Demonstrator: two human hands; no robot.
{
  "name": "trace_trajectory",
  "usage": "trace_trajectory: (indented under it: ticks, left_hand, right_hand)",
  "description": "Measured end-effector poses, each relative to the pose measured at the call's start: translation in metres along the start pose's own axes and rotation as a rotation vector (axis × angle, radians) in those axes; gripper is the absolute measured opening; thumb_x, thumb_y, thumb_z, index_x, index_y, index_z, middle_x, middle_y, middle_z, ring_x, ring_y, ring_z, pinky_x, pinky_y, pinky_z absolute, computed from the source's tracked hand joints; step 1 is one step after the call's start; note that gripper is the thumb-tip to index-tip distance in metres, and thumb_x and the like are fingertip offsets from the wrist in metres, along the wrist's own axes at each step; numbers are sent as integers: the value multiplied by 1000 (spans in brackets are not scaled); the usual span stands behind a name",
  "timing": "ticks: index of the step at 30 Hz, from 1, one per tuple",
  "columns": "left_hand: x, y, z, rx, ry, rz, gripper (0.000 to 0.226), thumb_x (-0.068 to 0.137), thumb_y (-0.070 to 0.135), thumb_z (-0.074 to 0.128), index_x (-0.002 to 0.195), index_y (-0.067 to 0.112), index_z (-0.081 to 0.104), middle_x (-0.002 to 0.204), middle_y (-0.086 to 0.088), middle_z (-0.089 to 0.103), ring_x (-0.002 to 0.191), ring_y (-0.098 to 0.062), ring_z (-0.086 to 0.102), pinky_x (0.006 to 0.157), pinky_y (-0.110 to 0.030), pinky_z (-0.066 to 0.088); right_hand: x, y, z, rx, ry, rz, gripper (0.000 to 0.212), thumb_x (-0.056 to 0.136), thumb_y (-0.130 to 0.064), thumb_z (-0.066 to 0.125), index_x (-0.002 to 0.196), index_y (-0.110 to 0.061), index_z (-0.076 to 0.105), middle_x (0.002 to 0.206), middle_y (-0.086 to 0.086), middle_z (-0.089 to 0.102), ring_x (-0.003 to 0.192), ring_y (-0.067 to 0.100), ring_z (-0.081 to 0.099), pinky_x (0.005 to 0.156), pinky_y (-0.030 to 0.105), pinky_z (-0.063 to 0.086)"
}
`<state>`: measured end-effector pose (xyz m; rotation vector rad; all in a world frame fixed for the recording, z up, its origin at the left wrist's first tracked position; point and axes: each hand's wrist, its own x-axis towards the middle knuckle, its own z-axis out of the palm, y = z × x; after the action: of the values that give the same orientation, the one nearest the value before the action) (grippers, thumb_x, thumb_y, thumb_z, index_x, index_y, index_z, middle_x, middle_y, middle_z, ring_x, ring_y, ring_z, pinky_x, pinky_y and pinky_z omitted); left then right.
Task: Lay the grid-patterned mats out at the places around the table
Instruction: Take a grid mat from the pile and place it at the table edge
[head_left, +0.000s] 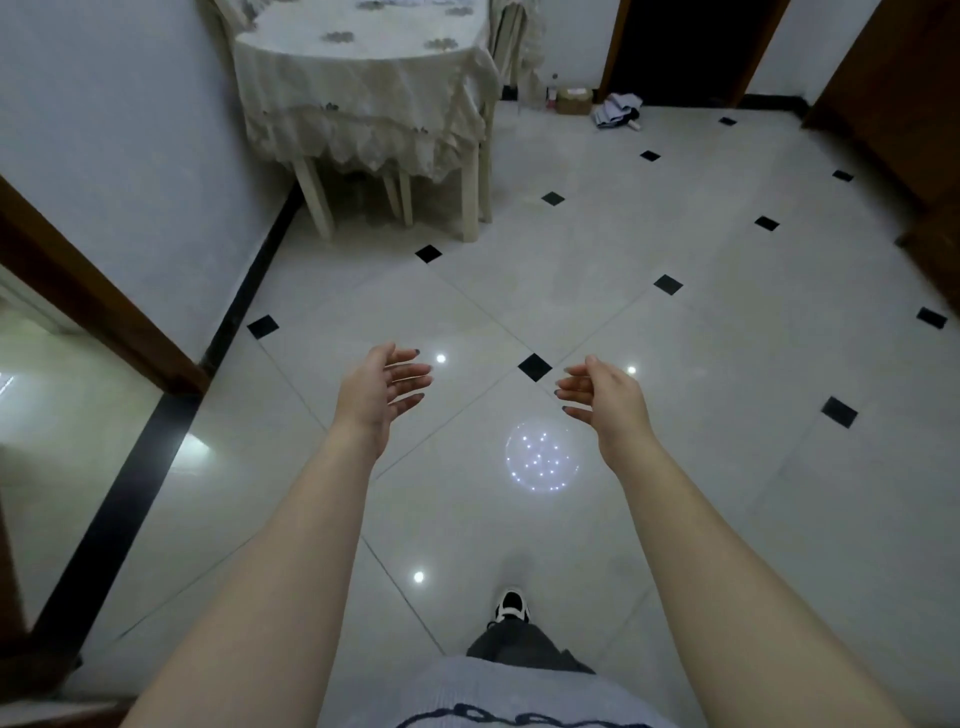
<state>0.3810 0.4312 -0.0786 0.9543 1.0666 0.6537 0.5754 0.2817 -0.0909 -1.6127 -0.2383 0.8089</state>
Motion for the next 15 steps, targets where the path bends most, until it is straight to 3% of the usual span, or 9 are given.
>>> trace_trajectory:
  ticks: [7, 15]
  left_hand:
    - [68, 30, 56, -12, 16, 4, 31, 96, 30, 41, 99, 8, 62, 88, -10, 68, 81, -22, 66, 78, -35, 50]
    - [143, 55, 65, -21, 65, 15, 31, 97, 30, 39, 99, 8, 61, 88, -10, 67, 79, -21, 65, 76, -34, 50]
  right_hand:
    - [87, -44, 9, -21, -41, -13, 29, 98, -26, 42, 85, -10, 63, 81, 8, 67, 76, 20, 65, 79, 40, 52]
    - [169, -60, 43, -43, -85, 19, 27, 98, -25, 44, 86, -10, 63, 81, 8, 67, 76, 20, 65, 82, 42, 53]
